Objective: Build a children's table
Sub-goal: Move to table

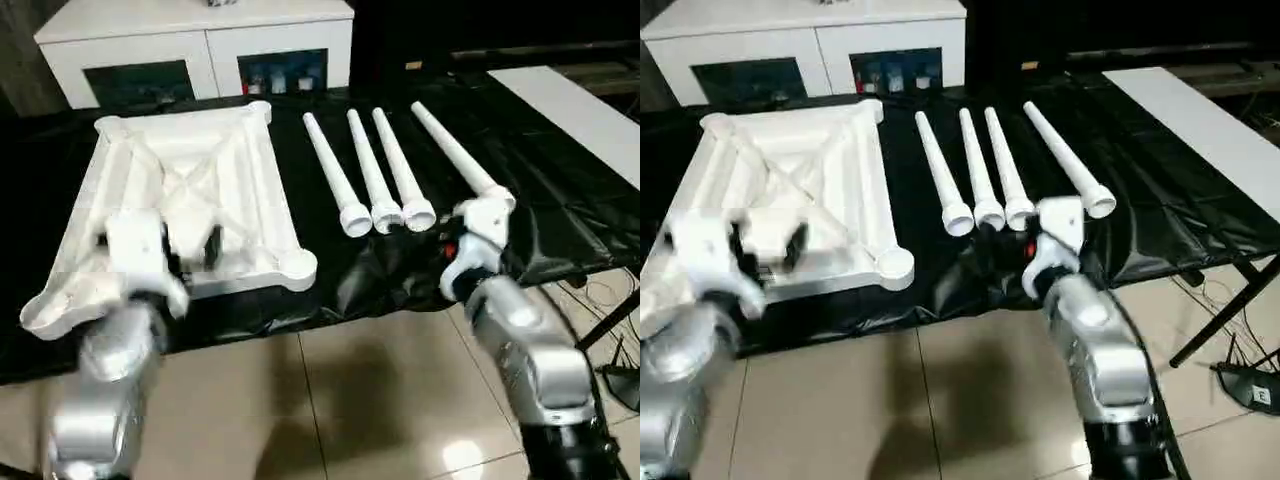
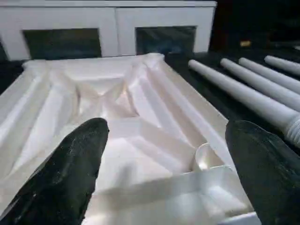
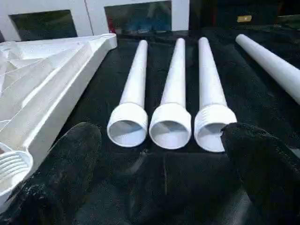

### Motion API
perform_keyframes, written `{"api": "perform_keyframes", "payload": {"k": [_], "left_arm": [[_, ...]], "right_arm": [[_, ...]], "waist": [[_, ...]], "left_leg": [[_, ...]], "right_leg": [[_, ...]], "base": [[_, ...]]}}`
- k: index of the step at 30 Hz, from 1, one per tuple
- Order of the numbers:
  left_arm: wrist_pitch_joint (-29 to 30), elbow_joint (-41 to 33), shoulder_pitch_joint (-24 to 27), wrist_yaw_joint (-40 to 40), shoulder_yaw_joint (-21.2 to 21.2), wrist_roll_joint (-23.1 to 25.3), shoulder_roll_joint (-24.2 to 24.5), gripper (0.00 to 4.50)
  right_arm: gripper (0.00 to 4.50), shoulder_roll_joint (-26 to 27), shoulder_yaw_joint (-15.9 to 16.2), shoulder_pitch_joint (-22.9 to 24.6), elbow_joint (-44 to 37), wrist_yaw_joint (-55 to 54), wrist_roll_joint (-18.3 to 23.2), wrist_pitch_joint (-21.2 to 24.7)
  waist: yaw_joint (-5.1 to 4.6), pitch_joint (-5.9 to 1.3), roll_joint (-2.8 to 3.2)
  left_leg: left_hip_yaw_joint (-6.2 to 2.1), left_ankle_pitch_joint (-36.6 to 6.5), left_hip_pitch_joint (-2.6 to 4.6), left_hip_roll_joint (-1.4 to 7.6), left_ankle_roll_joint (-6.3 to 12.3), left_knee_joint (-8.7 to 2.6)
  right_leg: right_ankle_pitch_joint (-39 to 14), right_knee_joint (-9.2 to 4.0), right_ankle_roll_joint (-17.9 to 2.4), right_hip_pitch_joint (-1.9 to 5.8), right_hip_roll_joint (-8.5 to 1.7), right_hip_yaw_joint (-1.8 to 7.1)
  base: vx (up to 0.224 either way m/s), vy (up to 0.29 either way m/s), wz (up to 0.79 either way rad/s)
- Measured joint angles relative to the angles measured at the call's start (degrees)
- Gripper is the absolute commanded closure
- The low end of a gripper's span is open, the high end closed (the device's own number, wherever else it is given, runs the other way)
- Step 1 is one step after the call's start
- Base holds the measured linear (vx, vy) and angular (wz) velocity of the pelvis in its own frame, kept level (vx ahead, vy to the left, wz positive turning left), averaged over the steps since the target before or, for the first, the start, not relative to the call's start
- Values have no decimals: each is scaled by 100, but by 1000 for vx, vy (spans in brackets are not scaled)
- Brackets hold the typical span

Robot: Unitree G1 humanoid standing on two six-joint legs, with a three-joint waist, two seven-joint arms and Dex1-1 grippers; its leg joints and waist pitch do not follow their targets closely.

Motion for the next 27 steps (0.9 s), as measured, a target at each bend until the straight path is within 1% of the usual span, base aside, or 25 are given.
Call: {"api": "perform_keyframes", "payload": {"k": [1,2,3,4,5,6,7,8,9,10,11,12,13,14,15,16,17,18,19,20,21,22,24,25,27], "left_arm": [[-39,-24,-1,65,-2,78,27,4],[-72,-31,-18,114,-4,155,65,4],[-74,-37,-62,139,-5,218,70,4],[-73,-54,-88,169,-6,253,55,4],[-73,-61,-98,200,-1,284,47,4],[-73,-61,-101,202,-2,325,46,4],[-73,-61,-102,209,-1,389,46,4],[-66,-61,-98,240,2,439,41,4],[-48,-61,-92,258,23,446,36,4],[-32,-61,-92,289,42,445,32,4],[-14,-61,-93,331,47,447,23,4],[-13,-61,-92,356,43,454,14,4],[-16,-61,-84,363,32,477,-2,4],[-22,-61,-59,363,1,494,-45,4],[0,-64,-41,364,-21,498,-70,4],[55,-64,-35,364,-63,517,-97,4],[91,-65,-24,356,-126,536,-130,4],[101,-85,-31,341,-156,543,-134,4],[152,-122,-36,307,-208,562,-117,4],[232,-125,-65,276,-264,596,-55,4],[268,-104,-62,249,-269,597,-44,4],[288,-92,-59,225,-271,589,-46,4],[292,-87,-59,190,-308,588,-82,4],[292,-87,-59,186,-339,588,-129,4],[292,-88,-59,185,-420,593,-183,4]], "right_arm": [[0,-31,64,0,25,-6,-110,-96],[0,-80,95,-3,86,-18,-224,-190],[0,-134,104,6,149,-35,-309,-230],[0,-165,103,3,213,-59,-359,-248],[0,-149,102,2,255,-72,-373,-269],[0,-134,102,0,270,-73,-379,-281],[0,-115,128,-31,287,-59,-380,-288],[0,-53,179,-55,287,-25,-374,-292],[0,-1,219,-60,286,0,-359,-292],[0,30,278,-62,286,22,-338,-292],[0,71,300,-63,286,30,-330,-292],[0,72,297,-74,285,27,-331,-295],[0,69,286,-75,285,20,-335,-303],[0,62,269,-76,286,5,-348,-317],[0,73,254,-76,290,-9,-346,-322],[0,106,210,-70,314,-31,-336,-312],[0,132,154,-57,338,-82,-328,-272],[0,130,125,-61,329,-113,-327,-265],[0,93,109,-61,327,-122,-335,-255],[0,87,97,-59,339,-134,-360,-228],[0,86,108,-60,339,-128,-363,-209],[0,92,124,-61,338,-122,-364,-201],[0,91,160,-60,337,-117,-384,-171],[0,78,159,-59,338,-117,-399,-158],[0,59,156,-57,335,-119,-407,-147]], "waist": [[9,0,-4],[0,1,4],[-50,2,10],[-75,5,3],[-112,5,21],[-123,7,25],[-159,19,48],[-183,50,93],[-189,64,115],[-202,67,115],[-210,70,114],[-208,62,94],[-188,52,56],[-151,21,-5],[-104,17,-17],[-10,29,-61],[128,40,-113],[193,38,-121],[233,19,-79],[293,16,-32],[293,9,-9],[293,5,9],[286,7,12],[313,17,6],[336,20,3]], "left_leg": [[0,-1,8,0,3,0],[-103,11,-33,-44,31,7],[-227,34,-84,-94,65,3],[-298,51,-125,-115,92,3],[-400,112,-199,-126,180,19],[-439,140,-228,-131,194,24],[-576,157,-282,-119,175,50],[-729,172,-297,-133,150,73],[-863,182,-300,-168,134,74],[-1040,201,-291,-231,107,68],[-1252,220,-268,-318,69,57],[-1364,240,-261,-363,35,43],[-1484,241,-259,-434,22,2],[-1586,223,-286,-482,6,-81],[-1534,161,-274,-443,102,-46],[-1177,-19,-350,-384,398,389],[-725,-143,-378,-424,605,950],[-551,-184,-283,-528,672,1000],[-414,-207,-128,-621,707,685],[-393,-292,-60,-587,556,383],[-374,-239,-54,-513,517,323],[-364,-204,-67,-470,489,302],[-282,-160,-75,-390,447,302],[-236,-155,-75,-385,442,267],[-209,-140,-53,-387,416,184]], "right_leg": [[2,1,1,6,-1,1],[5,-11,4,47,-35,-87],[1,-35,7,79,-94,-206],[5,-63,5,99,-125,-293],[9,-93,-2,138,-163,-433],[6,-95,-2,152,-181,-490],[-4,-97,-15,185,-192,-597],[-28,-82,-61,233,-163,-673],[-102,-14,-232,248,-95,-659],[-242,146,-537,229,-19,-609],[-423,343,-851,219,55,-506],[-524,445,-993,222,106,-441],[-593,518,-990,228,116,-425],[-604,484,-972,253,180,-439],[-580,442,-930,244,208,-458],[-546,416,-857,255,208,-453],[-468,344,-627,293,207,-396],[-406,280,-462,304,211,-394],[-375,208,-427,296,277,-429],[-277,85,-447,277,366,-467],[-205,12,-447,262,405,-473],[-181,21,-423,235,400,-473],[-213,142,-472,179,380,-420],[-243,138,-460,180,380,-412],[-231,101,-491,180,381,-407]], "base": [[-53,-15,3],[0,0,0],[-39,0,36],[-38,0,62],[-38,0,62],[-28,-18,55],[15,-50,53],[15,-50,53],[17,-72,48],[-8,-95,54],[-8,-95,54],[-6,-162,66],[-17,-207,68],[-17,-207,68],[-53,-195,53],[-49,-174,18],[-49,-174,18],[-32,-151,3],[-39,-122,13],[-39,-122,13],[-35,-117,4],[-25,-125,1],[-23,-123,7],[-36,-95,6],[-37,-79,4]]}}
